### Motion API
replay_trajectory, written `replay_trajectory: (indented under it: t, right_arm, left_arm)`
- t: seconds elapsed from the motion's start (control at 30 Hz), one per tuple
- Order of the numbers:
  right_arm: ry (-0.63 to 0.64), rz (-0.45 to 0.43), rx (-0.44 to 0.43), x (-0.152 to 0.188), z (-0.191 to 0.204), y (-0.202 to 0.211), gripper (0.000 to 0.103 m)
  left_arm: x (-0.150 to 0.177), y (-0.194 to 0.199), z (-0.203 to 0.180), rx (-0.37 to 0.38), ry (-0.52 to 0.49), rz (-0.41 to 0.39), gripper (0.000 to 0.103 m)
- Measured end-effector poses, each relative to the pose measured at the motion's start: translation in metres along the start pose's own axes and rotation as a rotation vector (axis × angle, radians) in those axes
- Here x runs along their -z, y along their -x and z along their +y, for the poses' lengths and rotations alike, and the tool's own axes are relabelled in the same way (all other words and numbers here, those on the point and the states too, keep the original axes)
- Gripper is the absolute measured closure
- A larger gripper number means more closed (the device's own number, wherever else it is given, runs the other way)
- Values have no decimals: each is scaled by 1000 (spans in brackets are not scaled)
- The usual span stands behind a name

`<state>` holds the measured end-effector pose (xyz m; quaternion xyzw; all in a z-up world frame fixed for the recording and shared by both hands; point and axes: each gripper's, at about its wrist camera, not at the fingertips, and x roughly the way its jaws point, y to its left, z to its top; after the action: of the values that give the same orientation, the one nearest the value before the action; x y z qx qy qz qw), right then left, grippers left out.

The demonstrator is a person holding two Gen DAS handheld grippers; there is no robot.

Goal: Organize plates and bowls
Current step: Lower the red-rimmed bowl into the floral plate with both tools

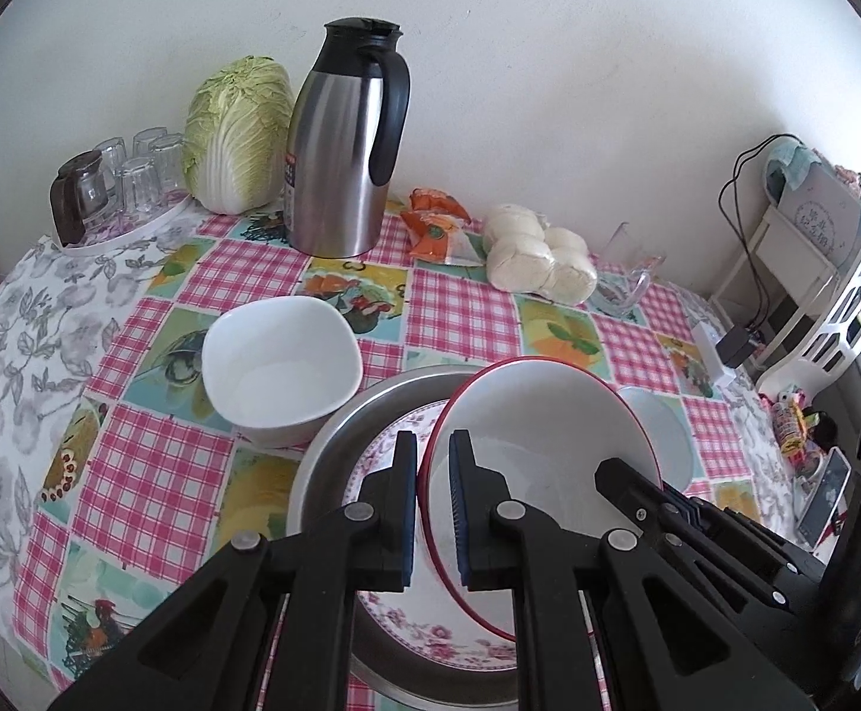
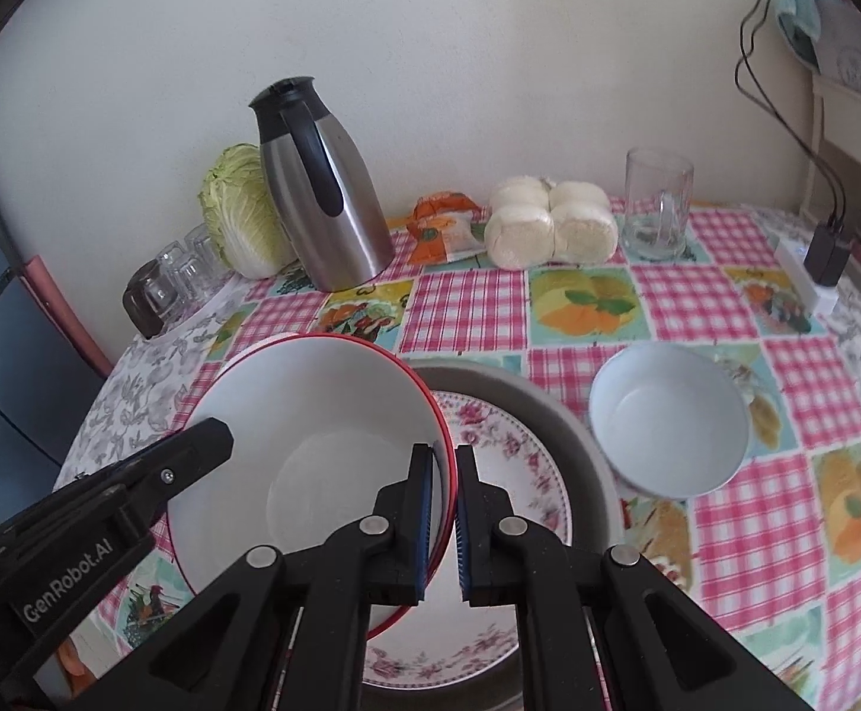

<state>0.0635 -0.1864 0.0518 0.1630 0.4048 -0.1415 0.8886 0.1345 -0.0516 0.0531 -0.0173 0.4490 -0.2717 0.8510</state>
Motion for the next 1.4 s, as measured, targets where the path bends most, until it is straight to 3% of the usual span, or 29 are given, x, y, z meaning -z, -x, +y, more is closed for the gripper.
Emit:
replay_trajectory:
  t: [0.7,1.4]
  right_arm:
    - [-143,30,-21,22,-26,-31,95]
    - [-117,57,32,21,-27,-34,90]
  left_arm:
    - [-3,-42,-5,8,-64,92,93]
    - [2,-60,-14,-44,-74,178,93]
